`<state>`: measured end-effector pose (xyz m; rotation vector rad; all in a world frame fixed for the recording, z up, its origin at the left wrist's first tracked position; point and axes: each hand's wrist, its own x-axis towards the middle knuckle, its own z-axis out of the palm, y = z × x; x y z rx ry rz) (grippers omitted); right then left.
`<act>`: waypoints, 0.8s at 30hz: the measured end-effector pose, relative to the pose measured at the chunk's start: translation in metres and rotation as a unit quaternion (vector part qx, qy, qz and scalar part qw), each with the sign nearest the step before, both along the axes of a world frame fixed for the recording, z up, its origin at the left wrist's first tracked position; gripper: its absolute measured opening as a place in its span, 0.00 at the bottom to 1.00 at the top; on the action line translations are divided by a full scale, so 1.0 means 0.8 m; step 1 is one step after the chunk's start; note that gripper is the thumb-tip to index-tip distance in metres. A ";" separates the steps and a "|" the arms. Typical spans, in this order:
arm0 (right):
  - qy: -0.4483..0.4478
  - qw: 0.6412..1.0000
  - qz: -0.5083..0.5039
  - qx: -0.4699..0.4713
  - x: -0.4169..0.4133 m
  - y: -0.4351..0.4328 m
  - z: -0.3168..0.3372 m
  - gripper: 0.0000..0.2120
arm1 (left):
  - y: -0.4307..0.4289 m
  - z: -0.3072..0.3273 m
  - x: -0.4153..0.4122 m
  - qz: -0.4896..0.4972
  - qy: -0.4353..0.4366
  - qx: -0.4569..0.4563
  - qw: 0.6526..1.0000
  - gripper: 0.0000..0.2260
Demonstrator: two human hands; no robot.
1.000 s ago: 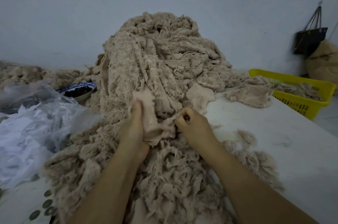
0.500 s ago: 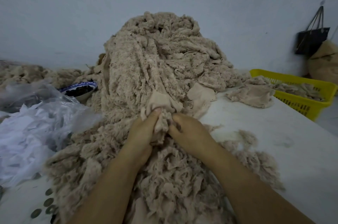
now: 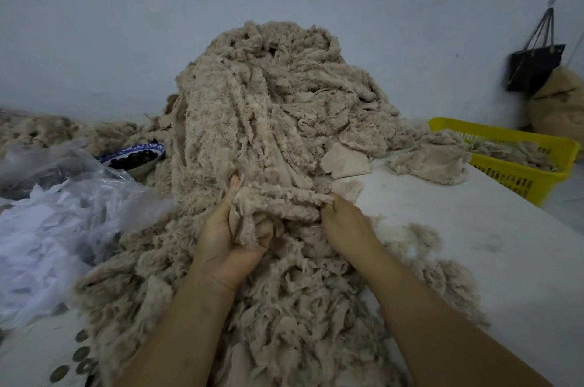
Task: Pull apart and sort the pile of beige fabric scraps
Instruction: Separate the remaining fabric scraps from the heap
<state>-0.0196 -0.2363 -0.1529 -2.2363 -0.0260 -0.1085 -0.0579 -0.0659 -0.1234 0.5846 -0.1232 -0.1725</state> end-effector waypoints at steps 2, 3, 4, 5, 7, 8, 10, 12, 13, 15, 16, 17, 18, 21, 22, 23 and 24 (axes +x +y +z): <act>0.026 0.998 -0.020 0.047 0.006 -0.004 0.003 0.11 | 0.001 0.000 -0.002 -0.018 -0.005 0.012 1.000 0.18; 0.036 0.997 -0.034 0.060 0.008 -0.007 0.004 0.12 | 0.004 -0.001 -0.002 -0.013 -0.003 0.002 1.000 0.19; 0.044 0.995 -0.052 0.075 0.011 -0.010 0.005 0.12 | 0.008 -0.001 -0.001 0.002 0.003 -0.018 1.000 0.20; 0.050 0.991 -0.069 0.099 0.011 -0.013 0.005 0.12 | 0.012 -0.001 0.001 0.023 0.009 -0.042 0.999 0.21; 0.053 0.985 -0.090 0.136 0.010 -0.017 0.005 0.16 | 0.017 0.002 0.004 0.074 0.027 -0.063 0.995 0.21; 0.048 0.985 -0.090 0.137 0.009 -0.017 0.004 0.16 | 0.017 0.003 0.005 0.098 0.038 -0.060 0.993 0.18; 0.034 0.986 -0.086 0.138 0.006 -0.016 0.003 0.14 | 0.015 0.004 0.006 0.126 0.054 -0.062 0.989 0.14; 0.022 0.987 -0.080 0.141 0.006 -0.014 0.002 0.11 | 0.017 0.002 0.007 0.114 0.046 -0.079 0.989 0.11; 0.018 0.988 -0.076 0.135 0.007 -0.013 0.002 0.11 | 0.018 0.000 0.009 0.100 0.040 -0.088 0.990 0.11; 0.019 0.986 -0.074 0.150 0.006 -0.011 0.002 0.10 | 0.022 -0.004 0.011 0.080 0.037 -0.084 0.993 0.15; 0.026 0.981 -0.074 0.176 0.004 -0.010 0.003 0.11 | 0.022 -0.005 0.011 0.080 0.043 -0.074 0.993 0.16; 0.032 0.975 -0.078 0.207 0.003 -0.009 0.004 0.11 | 0.022 -0.007 0.013 0.086 0.052 -0.060 0.993 0.16; 0.036 0.968 -0.082 0.235 0.002 -0.009 0.005 0.12 | 0.022 -0.008 0.013 0.086 0.051 -0.052 0.994 0.16; 0.042 0.965 -0.073 0.248 0.001 -0.008 0.005 0.13 | 0.022 -0.007 0.015 0.086 0.038 -0.103 0.990 0.17; 0.042 0.967 -0.066 0.242 0.001 -0.007 0.004 0.13 | 0.021 -0.004 0.014 0.082 0.042 -0.110 0.990 0.17; 0.041 0.969 -0.061 0.237 0.001 -0.005 0.003 0.14 | 0.019 -0.002 0.015 0.084 0.060 -0.095 0.990 0.13; 0.038 0.969 -0.060 0.235 0.000 -0.004 0.003 0.14 | 0.016 0.001 0.014 0.086 0.080 -0.051 0.992 0.06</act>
